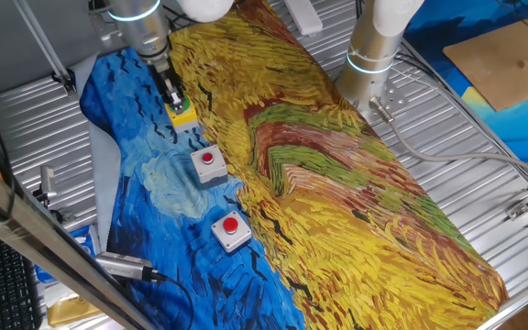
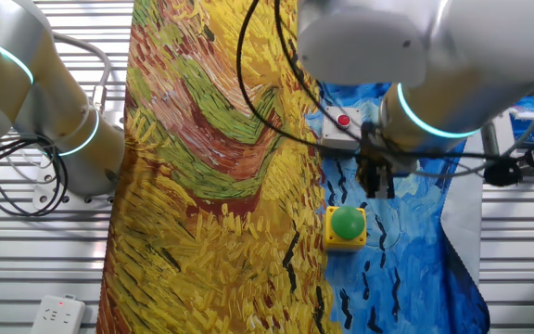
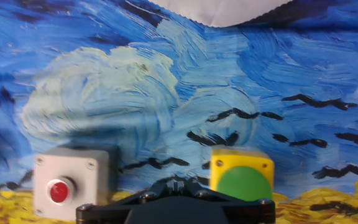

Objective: Press three buttons from left to right in sequence

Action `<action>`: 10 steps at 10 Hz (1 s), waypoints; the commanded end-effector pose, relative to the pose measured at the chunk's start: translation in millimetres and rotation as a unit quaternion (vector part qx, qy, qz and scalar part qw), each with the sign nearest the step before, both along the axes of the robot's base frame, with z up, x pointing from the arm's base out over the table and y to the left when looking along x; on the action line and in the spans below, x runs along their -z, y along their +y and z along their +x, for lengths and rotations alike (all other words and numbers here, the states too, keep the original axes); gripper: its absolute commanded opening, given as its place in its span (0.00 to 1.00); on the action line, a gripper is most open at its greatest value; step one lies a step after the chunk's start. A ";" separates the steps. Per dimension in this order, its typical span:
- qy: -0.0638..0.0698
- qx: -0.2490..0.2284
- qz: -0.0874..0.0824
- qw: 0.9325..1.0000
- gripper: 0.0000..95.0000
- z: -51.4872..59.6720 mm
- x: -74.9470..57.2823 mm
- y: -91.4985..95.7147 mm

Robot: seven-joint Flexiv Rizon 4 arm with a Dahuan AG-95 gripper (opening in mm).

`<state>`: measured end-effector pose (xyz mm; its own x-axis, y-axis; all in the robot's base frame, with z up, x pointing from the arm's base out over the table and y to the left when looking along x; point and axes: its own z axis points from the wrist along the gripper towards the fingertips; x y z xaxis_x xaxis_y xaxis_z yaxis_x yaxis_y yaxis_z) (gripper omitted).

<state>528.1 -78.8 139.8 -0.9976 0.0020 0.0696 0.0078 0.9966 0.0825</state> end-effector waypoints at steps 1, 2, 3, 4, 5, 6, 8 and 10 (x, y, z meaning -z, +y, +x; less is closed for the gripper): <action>-0.002 0.006 -0.001 1.000 0.00 2.0 0.9 7.2; -0.002 0.010 -0.001 1.000 0.00 2.9 1.8 13.3; -0.002 0.012 -0.001 1.000 0.00 3.4 2.5 18.8; -0.002 0.014 -0.001 1.000 0.00 4.0 3.1 24.0; -0.002 0.015 -0.002 1.000 0.00 4.7 3.6 29.4; -0.002 0.016 -0.001 1.000 0.00 5.5 4.1 36.2; -0.002 0.018 0.000 1.000 0.00 11.7 2.7 44.0; 0.000 0.020 -0.001 1.000 0.00 19.4 0.5 50.9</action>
